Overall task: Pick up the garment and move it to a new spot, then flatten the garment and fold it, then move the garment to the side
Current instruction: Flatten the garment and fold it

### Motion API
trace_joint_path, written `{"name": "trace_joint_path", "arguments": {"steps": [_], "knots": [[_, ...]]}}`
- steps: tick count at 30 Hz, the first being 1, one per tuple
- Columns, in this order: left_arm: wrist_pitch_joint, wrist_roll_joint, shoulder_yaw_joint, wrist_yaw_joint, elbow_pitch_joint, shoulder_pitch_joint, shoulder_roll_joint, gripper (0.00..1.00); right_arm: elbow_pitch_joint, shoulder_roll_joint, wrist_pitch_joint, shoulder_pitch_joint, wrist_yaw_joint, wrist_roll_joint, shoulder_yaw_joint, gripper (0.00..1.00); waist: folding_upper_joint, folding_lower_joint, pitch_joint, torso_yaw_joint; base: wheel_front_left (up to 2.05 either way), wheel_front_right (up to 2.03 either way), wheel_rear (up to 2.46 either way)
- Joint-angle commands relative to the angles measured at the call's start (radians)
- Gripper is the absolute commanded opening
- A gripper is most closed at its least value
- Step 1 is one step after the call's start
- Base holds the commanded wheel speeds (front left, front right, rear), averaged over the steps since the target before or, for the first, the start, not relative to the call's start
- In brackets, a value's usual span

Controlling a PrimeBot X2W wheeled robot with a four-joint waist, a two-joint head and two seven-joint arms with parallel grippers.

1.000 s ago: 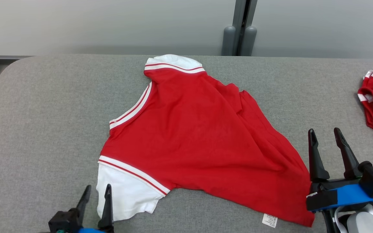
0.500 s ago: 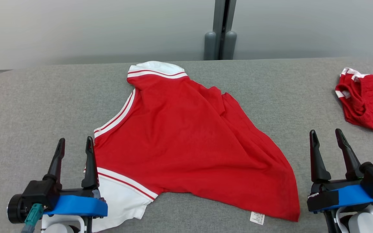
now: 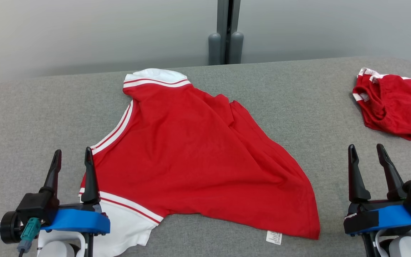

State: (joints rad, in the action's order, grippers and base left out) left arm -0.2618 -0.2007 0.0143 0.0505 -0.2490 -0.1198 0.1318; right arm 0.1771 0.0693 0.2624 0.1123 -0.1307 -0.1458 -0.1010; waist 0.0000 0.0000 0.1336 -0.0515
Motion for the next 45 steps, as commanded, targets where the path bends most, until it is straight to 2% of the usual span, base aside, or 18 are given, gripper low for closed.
{"name": "trace_joint_path", "arguments": {"steps": [1,9,17,21,27,33,40,41,42,44,45], "knots": [[-0.004,0.008,-0.006,0.003,-0.004,-0.013,0.001,1.00,0.002,0.001,0.003,-0.012,0.000,0.006,-0.003,1.00,0.0000,0.0000,0.001,0.000,0.00,0.00,0.00],[-0.004,0.022,-0.023,0.017,-0.008,-0.017,-0.018,1.00,0.027,0.032,-0.023,0.025,0.000,0.027,0.029,1.00,0.0000,0.0000,0.003,0.012,0.00,0.00,0.00],[-0.004,0.035,-0.030,0.027,0.004,-0.035,-0.031,1.00,0.084,0.129,-0.175,0.197,0.000,0.019,0.206,1.00,0.0000,0.0000,0.022,0.040,0.00,0.00,0.00],[-0.004,0.038,-0.027,0.031,0.005,-0.053,-0.041,1.00,0.161,0.173,-0.235,0.280,0.000,0.008,0.297,1.00,0.0000,0.0000,0.037,0.066,0.00,0.00,0.00],[-0.004,0.039,-0.017,0.038,0.003,-0.076,-0.058,1.00,0.336,0.219,-0.255,0.364,0.000,-0.036,0.384,1.00,0.0000,0.0000,0.063,0.112,0.00,0.00,0.00],[-0.004,0.039,-0.014,0.044,-0.004,-0.086,-0.068,1.00,0.506,0.233,-0.247,0.401,0.000,-0.069,0.441,1.00,0.0000,0.0000,0.081,0.144,0.00,0.00,0.00],[-0.004,0.045,-0.019,0.048,-0.008,-0.080,-0.074,1.00,0.607,0.239,-0.258,0.402,0.000,-0.119,0.520,1.00,0.0000,0.0000,0.081,0.151,0.00,0.00,0.00],[-0.004,0.045,-0.020,0.049,-0.008,-0.079,-0.074,1.00,0.619,0.242,-0.259,0.405,0.000,-0.128,0.532,0.58,0.0000,0.0000,0.080,0.151,0.00,0.00,0.00],[-0.004,0.045,-0.021,0.050,-0.010,-0.078,-0.075,1.00,0.629,0.243,-0.262,0.407,0.000,-0.137,0.543,0.33,0.0000,0.0000,0.079,0.151,0.00,0.00,0.00],[-0.004,0.047,-0.021,0.052,-0.011,-0.078,-0.076,1.00,0.647,0.248,-0.268,0.416,0.000,-0.154,0.562,0.00,0.0000,0.0000,0.077,0.151,0.00,0.00,0.00],[-0.004,0.048,-0.021,0.052,-0.012,-0.079,-0.076,1.00,0.652,0.252,-0.267,0.426,0.000,-0.164,0.567,0.00,0.0000,0.0000,0.076,0.151,0.00,0.00,0.00]]}}
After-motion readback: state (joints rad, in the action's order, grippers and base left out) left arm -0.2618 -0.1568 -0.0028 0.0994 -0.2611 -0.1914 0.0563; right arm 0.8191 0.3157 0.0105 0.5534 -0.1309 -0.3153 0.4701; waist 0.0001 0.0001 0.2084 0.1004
